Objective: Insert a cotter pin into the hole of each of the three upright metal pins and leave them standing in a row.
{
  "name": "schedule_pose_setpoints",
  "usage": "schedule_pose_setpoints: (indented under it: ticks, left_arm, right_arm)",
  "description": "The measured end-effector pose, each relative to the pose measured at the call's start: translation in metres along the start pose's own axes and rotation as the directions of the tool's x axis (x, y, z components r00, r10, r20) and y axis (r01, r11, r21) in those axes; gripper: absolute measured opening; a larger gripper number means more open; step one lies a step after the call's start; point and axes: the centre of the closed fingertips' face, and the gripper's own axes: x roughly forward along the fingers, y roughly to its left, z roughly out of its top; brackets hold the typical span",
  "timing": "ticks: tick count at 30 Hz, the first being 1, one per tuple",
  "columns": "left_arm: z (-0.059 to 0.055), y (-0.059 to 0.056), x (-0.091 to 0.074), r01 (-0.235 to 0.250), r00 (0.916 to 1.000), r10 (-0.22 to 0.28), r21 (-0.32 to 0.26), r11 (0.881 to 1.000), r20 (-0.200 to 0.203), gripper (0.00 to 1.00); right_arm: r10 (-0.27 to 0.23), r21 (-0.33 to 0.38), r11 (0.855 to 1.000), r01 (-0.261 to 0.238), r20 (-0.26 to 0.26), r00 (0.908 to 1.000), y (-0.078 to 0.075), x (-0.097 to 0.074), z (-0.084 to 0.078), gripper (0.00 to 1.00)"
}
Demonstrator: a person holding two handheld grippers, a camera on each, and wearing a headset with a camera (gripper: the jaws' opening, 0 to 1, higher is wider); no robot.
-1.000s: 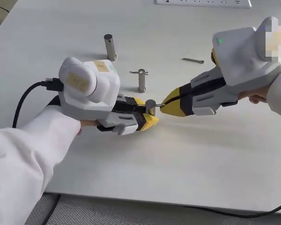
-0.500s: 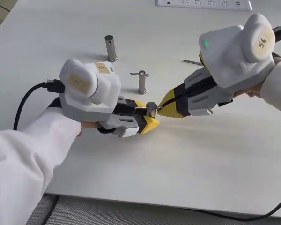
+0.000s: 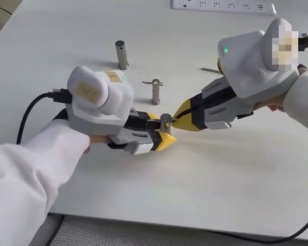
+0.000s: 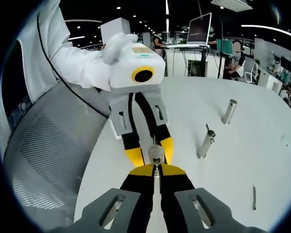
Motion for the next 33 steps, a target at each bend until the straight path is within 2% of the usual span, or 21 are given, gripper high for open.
schedule_pose_setpoints:
  ticks: [3,5,6,9,12,14,16,19,22,27,30,33]
  left_arm:
    - [-0.001,-0.002,-0.001,0.0,1.0,0.0,-0.003,1.0,0.0,0.31]
    - [-0.002,-0.002,-0.003,-0.005,1.0,0.005,0.002,1.0,0.001,0.37]
    - [-0.001,-0.003,-0.005,0.002,1.0,-0.002,-0.001,1.0,0.006,0.39]
    - [0.0,-0.006,-0.009,0.012,0.9998,-0.011,-0.014,1.0,0.017,0.43]
    - [0.003,-0.008,-0.016,0.012,0.9994,-0.012,-0.025,1.0,0.032,0.49]
    - [0.004,-0.008,-0.02,0.013,0.9991,-0.012,-0.027,1.0,0.04,0.57]
    - [0.008,-0.008,-0.025,-0.002,0.9978,0.004,-0.025,1.0,0.066,0.68]
    - [0.014,-0.016,-0.034,0.029,0.9948,-0.025,-0.046,0.999,0.099,0.78]
    - [0.015,-0.021,-0.04,0.03,0.9944,-0.026,-0.033,0.999,0.102,0.84]
    - [0.003,-0.025,-0.044,0.042,0.9966,-0.04,-0.023,0.999,0.073,0.99]
    - [-0.007,-0.023,-0.047,0.034,0.9985,-0.032,-0.034,0.999,0.045,0.98]
    - [-0.008,-0.019,-0.051,-0.002,0.9985,0.004,-0.036,0.999,0.054,0.99]
  right_arm:
    - [-0.009,0.011,1.0,0.009,0.007,0.9999,0.0,-0.001,0.0,0.0]
    - [-0.01,0.018,1.0,0.01,0.012,0.9999,0.001,-0.002,0.001,0.05]
    - [0.002,0.026,1.0,-0.002,0.013,0.9999,0.003,-0.002,0.001,0.08]
    - [-0.006,0.035,0.999,0.006,0.02,0.9998,0.003,-0.001,0.0,0.06]
    - [-0.018,0.04,0.999,0.017,0.02,0.9996,0.002,0.0,0.0,0.11]
    - [-0.016,0.047,0.999,0.014,0.025,0.9996,0.003,0.0,-0.001,0.15]
    - [-0.013,0.055,0.998,0.011,0.03,0.9995,0.005,-0.001,0.0,0.19]
    - [-0.039,0.09,0.995,0.033,0.065,0.9971,0.005,-0.002,0.003,0.24]
    - [-0.062,0.126,0.991,0.049,0.106,0.9925,0.003,-0.001,0.009,0.25]
    - [-0.074,0.15,0.987,0.054,0.135,0.988,0.006,0.0,0.013,0.28]
    - [-0.081,0.164,0.985,0.056,0.149,0.9856,0.005,0.003,0.016,0.28]
    - [-0.091,0.175,0.983,0.061,0.171,0.9811,0.005,0.005,0.02,0.27]
